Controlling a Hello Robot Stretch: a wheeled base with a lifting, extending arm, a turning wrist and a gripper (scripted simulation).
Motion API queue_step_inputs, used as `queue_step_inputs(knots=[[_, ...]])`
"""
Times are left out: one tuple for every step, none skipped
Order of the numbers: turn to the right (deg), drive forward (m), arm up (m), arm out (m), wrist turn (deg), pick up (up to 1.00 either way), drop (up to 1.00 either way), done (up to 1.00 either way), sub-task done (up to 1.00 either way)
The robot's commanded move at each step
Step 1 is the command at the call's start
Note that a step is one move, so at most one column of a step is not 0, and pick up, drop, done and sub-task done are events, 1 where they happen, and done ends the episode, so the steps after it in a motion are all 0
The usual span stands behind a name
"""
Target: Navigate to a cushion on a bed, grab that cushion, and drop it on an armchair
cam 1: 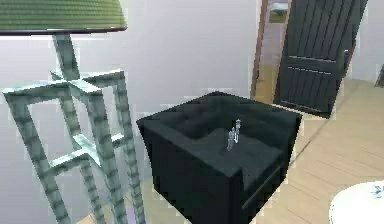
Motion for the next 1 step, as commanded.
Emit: queue_step_inputs(knots=[[45.0,0.0,0.0,0.0,0.0,0.0,0.0,0.0,0.0]])
